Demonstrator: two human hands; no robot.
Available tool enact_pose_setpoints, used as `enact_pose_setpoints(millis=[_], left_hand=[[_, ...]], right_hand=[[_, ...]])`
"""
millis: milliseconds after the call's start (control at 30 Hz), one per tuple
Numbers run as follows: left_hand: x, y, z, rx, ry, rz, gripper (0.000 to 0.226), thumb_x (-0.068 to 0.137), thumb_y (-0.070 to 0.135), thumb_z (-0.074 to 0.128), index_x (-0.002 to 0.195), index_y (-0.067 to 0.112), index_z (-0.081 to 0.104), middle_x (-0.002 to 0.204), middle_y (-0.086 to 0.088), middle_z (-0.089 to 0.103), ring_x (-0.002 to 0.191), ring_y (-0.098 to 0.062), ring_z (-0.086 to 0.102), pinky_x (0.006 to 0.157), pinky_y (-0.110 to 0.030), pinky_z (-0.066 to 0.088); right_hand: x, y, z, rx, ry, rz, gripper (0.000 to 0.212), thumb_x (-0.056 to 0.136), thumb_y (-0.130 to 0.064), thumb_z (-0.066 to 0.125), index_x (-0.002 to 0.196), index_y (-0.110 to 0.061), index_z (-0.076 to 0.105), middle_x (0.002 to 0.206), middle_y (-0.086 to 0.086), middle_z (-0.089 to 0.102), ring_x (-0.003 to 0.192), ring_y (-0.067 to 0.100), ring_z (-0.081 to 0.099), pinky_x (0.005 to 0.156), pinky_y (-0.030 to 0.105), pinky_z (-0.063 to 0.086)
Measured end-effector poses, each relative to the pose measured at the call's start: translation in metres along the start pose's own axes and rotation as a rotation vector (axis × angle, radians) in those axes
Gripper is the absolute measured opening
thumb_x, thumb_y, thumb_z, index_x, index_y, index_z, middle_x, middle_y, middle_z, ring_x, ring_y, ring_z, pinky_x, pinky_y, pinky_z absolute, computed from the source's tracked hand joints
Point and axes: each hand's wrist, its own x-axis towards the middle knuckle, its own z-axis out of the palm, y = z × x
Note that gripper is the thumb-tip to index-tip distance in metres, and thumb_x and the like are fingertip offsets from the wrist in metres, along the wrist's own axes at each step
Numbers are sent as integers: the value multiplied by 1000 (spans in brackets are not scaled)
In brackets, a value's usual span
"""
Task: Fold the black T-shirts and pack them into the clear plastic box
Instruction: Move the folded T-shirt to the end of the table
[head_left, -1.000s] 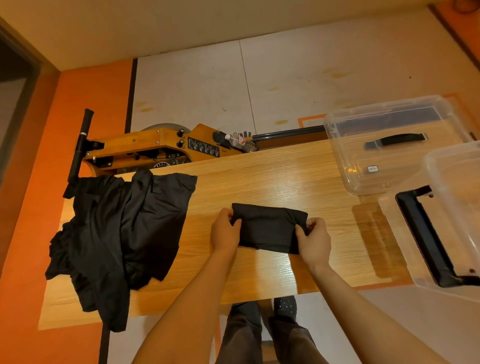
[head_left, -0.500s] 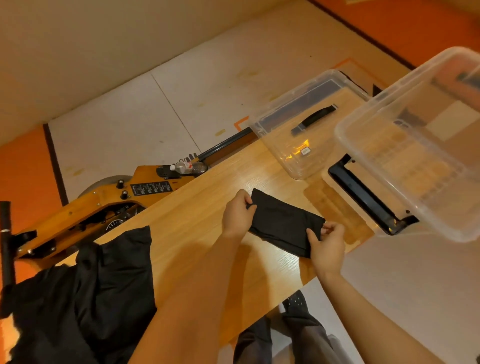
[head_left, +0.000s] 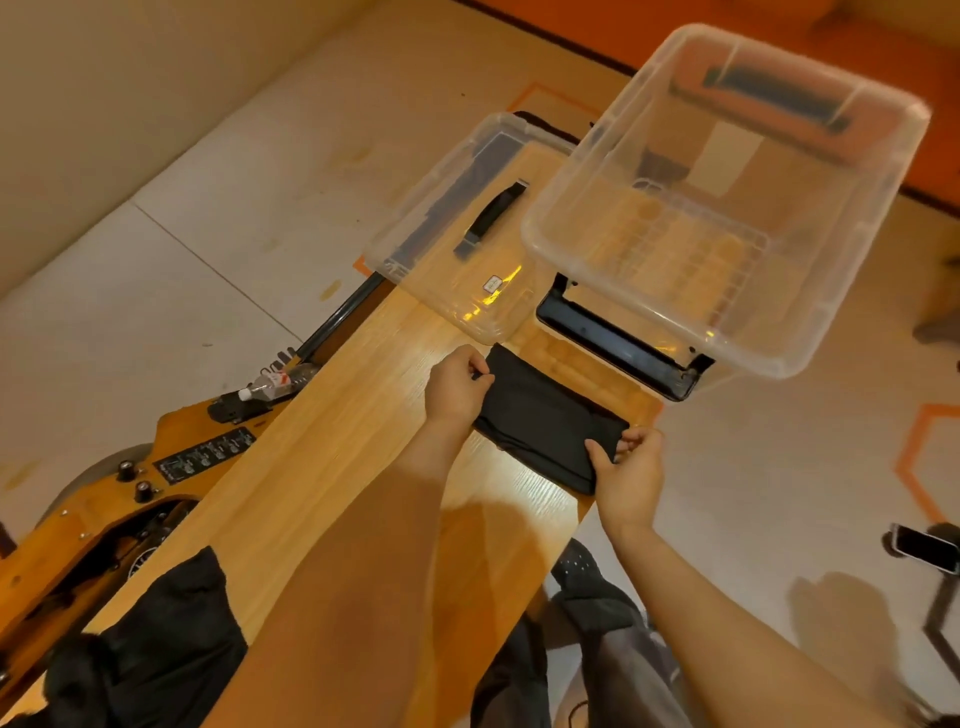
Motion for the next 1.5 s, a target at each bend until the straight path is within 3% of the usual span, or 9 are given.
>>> enact_pose_setpoints(millis=[367, 433, 567, 800, 1000, 1200, 1500], left_hand=[[5, -7, 6, 28, -42, 13, 8, 86, 12, 67, 90, 15, 62, 92, 2, 61, 85, -14, 55, 72, -26, 42], [3, -8, 4, 47, -30, 27, 10, 85, 13, 68, 94, 15, 64, 99, 0, 61, 87, -13, 54, 72, -26, 41], [-4, -12, -6, 45, 27, 30, 17, 87, 18, 69, 103, 16, 65, 113, -2, 56, 95, -13, 57, 76, -24, 43], [-29, -21, -44, -57, 181, -19, 24, 94, 23, 60, 118, 17, 59, 122, -3, 55, 103, -14, 55, 81, -24, 43], [-60, -53, -92, -76, 289, -29, 36, 95, 24, 59, 131, 19, 55, 127, -3, 56, 111, -17, 56, 85, -25, 44], [-102, -92, -136, -126, 465, -194, 41, 95, 24, 60, 134, 19, 53, 132, -5, 57, 117, -19, 55, 86, -24, 41], [-206, -152, -166, -209, 783, -540, 41, 95, 24, 58, 136, 20, 53, 135, -3, 54, 121, -17, 52, 100, -35, 44]], right_hand=[[-6, 14, 4, -68, 62, 87, 38, 84, -25, 76, 106, -14, 48, 93, 6, 57, 83, 20, 58, 67, 25, 46], [-6, 15, 0, -160, 91, 47, 40, 84, -32, 75, 110, -12, 52, 102, 6, 56, 90, 18, 56, 70, 25, 44], [-9, 11, -5, -279, 109, -146, 40, 88, -31, 71, 117, -7, 57, 111, 9, 56, 102, 23, 55, 86, 38, 51], [-24, -21, 7, -361, -68, -439, 43, 93, -26, 65, 131, -8, 56, 127, 10, 60, 120, 25, 52, 102, 39, 41], [-46, -71, 38, -376, -236, -642, 49, 95, -30, 63, 139, -12, 51, 142, 7, 53, 136, 23, 42, 114, 43, 31], [-74, -117, 76, -341, -463, -805, 47, 96, -29, 60, 139, -14, 50, 137, 5, 56, 129, 22, 48, 110, 40, 34], [-136, -133, 133, -382, -858, -1076, 43, 97, -30, 59, 136, -14, 53, 133, 4, 59, 124, 22, 52, 105, 39, 37]])
